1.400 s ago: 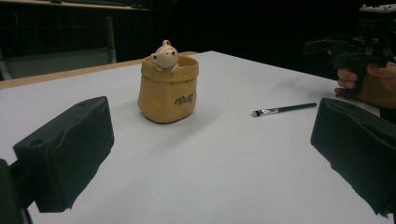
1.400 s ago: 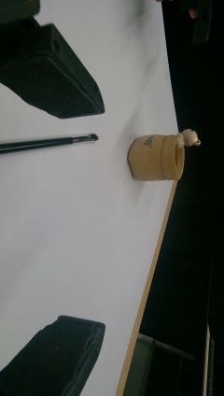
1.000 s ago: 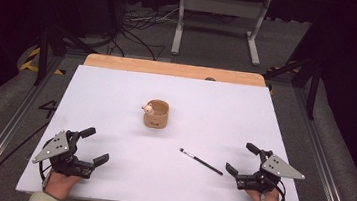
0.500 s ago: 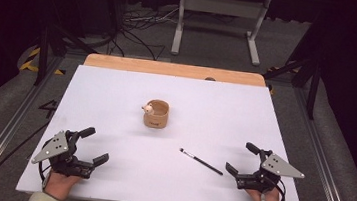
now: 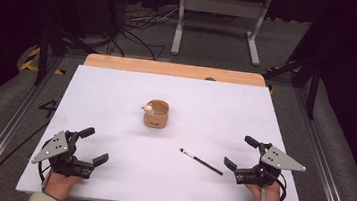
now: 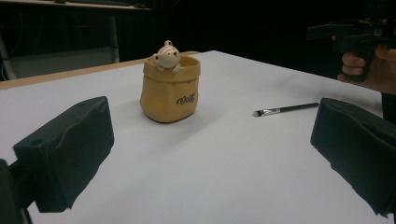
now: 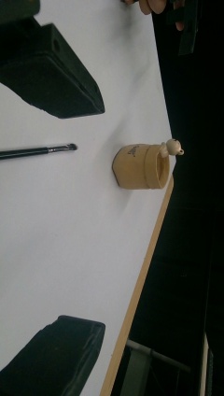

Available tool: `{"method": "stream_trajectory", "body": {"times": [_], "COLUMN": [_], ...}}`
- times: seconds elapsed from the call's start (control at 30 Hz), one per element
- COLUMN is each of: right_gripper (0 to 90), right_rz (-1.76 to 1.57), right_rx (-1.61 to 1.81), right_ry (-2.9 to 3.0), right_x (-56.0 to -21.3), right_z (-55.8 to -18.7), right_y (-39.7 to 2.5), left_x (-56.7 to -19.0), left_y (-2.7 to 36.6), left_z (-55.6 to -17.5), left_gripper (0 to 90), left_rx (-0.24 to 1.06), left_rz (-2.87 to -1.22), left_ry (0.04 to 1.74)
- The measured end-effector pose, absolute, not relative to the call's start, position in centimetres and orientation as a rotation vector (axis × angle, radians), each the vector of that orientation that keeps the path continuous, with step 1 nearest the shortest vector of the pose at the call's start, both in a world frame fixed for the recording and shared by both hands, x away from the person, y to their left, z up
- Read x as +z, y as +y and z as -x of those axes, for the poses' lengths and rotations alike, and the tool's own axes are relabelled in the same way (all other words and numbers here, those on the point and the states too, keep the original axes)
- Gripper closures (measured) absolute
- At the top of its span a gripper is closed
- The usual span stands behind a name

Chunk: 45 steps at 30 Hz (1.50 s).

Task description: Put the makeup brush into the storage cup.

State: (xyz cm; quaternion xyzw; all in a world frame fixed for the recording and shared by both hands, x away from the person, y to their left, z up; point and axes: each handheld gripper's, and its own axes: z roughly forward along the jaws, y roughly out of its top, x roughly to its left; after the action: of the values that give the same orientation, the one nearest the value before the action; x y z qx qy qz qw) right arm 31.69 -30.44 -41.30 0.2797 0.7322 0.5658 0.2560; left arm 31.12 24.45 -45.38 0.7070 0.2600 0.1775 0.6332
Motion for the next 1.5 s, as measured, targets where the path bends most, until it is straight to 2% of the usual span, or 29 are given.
{"method": "stream_trajectory", "body": {"times": [0.83, 1.07, 1.5], "right_gripper": [0.0, 0.1, 6.5], "right_rz": [-0.703, -0.692, -0.666], "right_rx": [1.479, 1.371, 0.983], "right_ry": [2.108, 2.227, 2.545], "right_x": [-38.6, -37.2, -36.2], "right_z": [-35.1, -35.8, -37.6], "right_y": [-26.7, -25.4, -22.4], "left_x": [-45.3, -45.3, -45.4], "left_y": [24.4, 24.5, 24.3], "left_z": [-30.9, -30.9, -31.1], "left_gripper": [0.5, 0.2, 0.2], "left_rx": [0.421, 0.436, 0.426], "left_rz": [-1.622, -1.625, -1.65], "left_ry": [0.601, 0.605, 0.62]}}
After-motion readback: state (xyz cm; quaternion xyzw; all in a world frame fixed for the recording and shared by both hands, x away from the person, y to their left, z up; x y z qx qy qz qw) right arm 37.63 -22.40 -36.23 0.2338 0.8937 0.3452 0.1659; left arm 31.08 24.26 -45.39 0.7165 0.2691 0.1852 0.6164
